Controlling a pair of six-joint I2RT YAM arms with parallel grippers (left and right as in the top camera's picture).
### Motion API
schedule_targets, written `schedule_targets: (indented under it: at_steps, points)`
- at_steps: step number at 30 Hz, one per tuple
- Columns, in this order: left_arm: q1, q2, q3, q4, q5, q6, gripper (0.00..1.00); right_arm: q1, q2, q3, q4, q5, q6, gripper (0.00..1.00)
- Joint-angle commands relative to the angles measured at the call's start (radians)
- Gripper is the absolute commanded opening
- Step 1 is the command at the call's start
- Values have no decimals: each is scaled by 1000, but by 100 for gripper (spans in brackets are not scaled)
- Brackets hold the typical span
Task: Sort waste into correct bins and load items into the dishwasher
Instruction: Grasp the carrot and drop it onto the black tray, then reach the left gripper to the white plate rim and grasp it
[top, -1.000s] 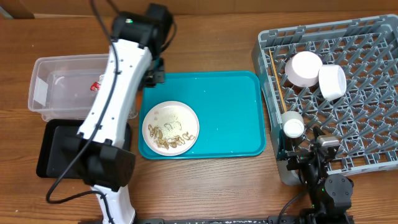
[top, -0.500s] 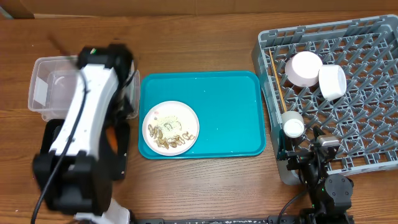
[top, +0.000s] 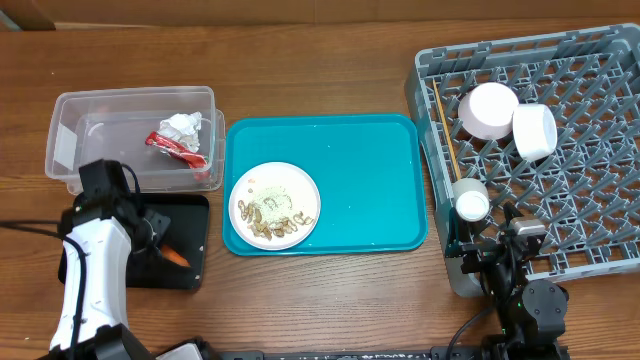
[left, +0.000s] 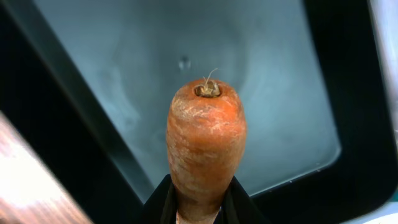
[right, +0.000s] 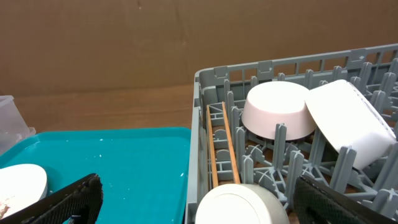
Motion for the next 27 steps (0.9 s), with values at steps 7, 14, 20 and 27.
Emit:
schedule_targets:
  at_steps: [7,14,20,27]
  points:
    - [17,3,53,-60,237,80,76,-8,-11,-5,6,-1,-4,100]
    - [-72,2,326,-219,267,188,71,-8,-11,-5,6,-2,-4,100]
    - [-328,2,512,-227,180,299,70,-8,-11,-5,6,-2,-4,100]
    - [-621,8,578,-163,77,395,74,-8,-11,-5,6,-2,-4,100]
